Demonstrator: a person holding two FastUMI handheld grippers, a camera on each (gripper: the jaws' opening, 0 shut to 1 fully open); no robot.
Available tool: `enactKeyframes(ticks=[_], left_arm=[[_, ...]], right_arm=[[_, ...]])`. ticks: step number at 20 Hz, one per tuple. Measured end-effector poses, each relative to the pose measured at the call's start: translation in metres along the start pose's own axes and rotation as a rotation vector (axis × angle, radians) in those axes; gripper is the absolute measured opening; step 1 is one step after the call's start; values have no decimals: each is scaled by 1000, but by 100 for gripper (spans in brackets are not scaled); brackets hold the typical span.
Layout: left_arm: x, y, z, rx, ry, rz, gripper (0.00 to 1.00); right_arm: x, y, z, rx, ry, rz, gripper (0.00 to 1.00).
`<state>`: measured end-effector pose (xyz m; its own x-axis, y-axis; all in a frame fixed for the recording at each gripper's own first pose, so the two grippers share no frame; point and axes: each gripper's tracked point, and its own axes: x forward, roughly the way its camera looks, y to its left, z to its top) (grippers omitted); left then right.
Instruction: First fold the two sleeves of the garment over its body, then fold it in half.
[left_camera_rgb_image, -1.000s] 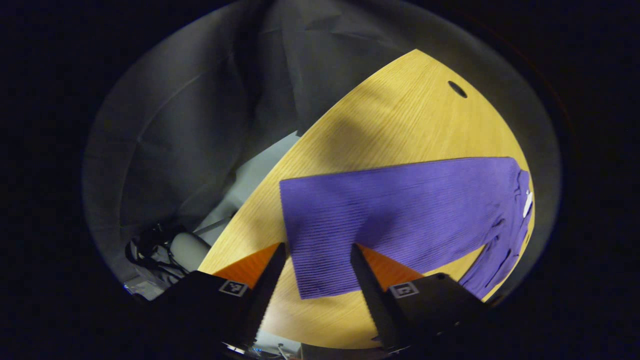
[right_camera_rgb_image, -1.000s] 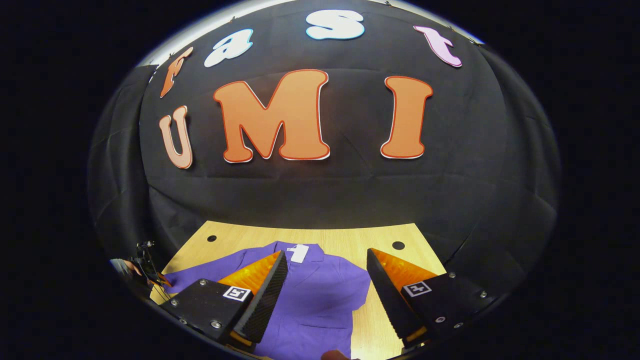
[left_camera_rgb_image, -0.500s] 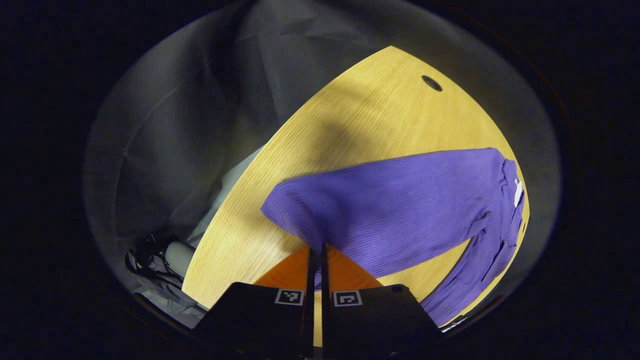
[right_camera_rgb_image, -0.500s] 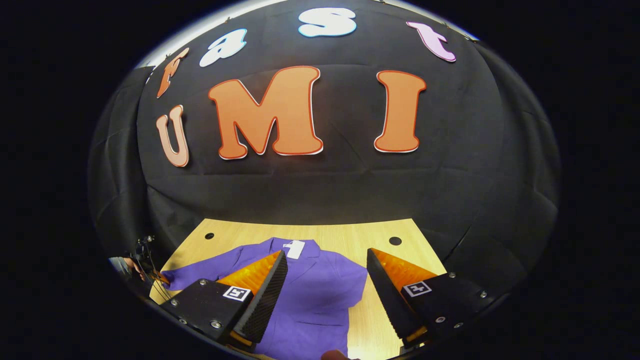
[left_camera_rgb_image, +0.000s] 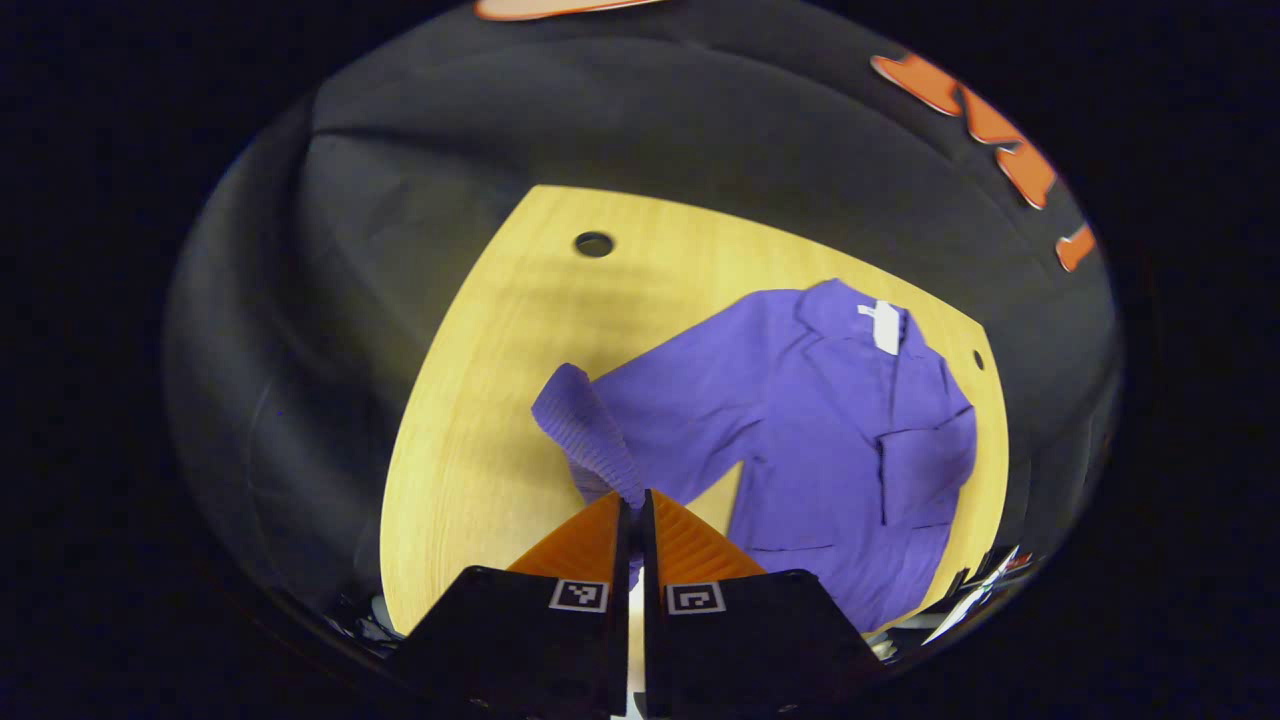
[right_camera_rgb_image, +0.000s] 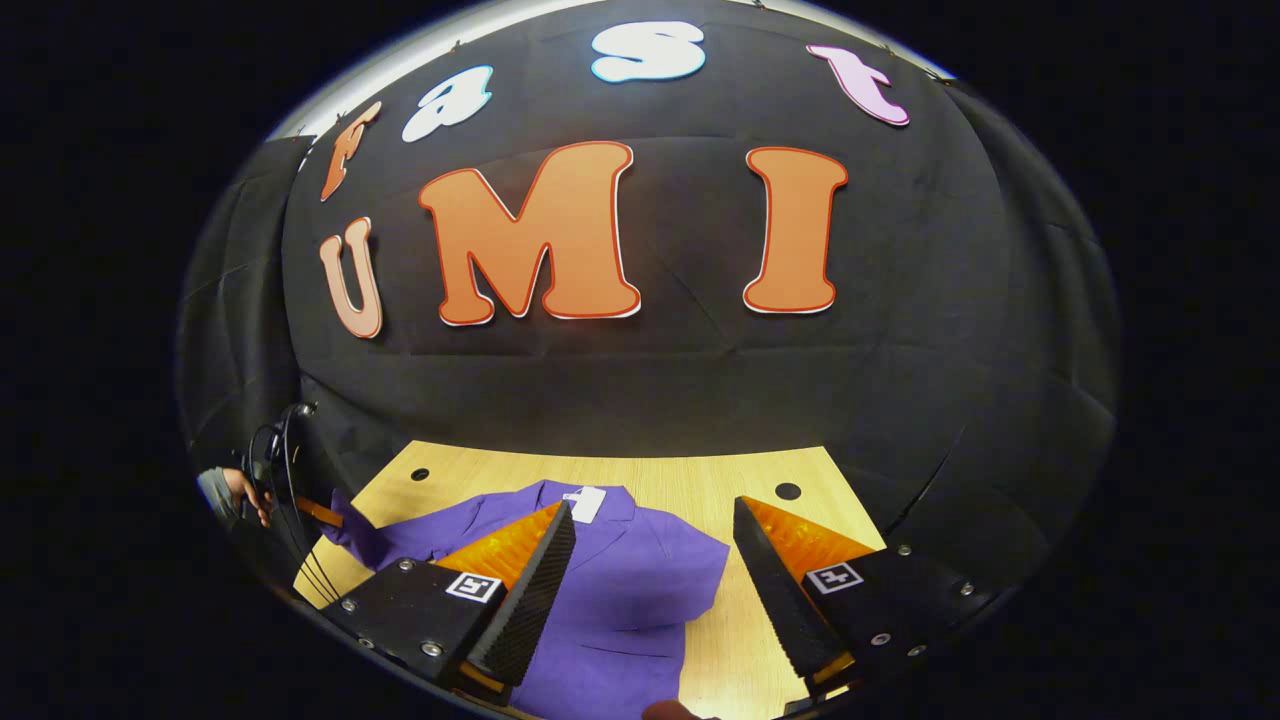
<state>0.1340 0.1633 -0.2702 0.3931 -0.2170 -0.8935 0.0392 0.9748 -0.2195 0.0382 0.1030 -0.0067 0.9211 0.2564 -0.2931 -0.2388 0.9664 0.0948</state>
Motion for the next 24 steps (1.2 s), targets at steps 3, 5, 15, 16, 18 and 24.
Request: enactKeyframes(ticks=[3, 5, 15, 16, 18, 24], left_arm=[[-9, -52, 27, 93, -19, -52, 7], [-14, -88, 35, 140, -33, -74, 7], [-1, -263, 47, 335, -12, -144, 7], [1, -275, 47, 345, -7, -147, 7], [7, -293, 44, 362, 3, -149, 7], [31, -356, 40, 433, 21, -167, 7]], right_arm=[[-4, -11, -2, -7, -11, 9, 95], [-6, -19, -3, 3, -16, 13, 95], [-26, -80, -13, 38, -36, -17, 95], [-28, -86, -15, 49, -39, -22, 95], [-33, -97, -19, 64, -41, -33, 94], [-44, -127, -32, 87, -35, -70, 94]])
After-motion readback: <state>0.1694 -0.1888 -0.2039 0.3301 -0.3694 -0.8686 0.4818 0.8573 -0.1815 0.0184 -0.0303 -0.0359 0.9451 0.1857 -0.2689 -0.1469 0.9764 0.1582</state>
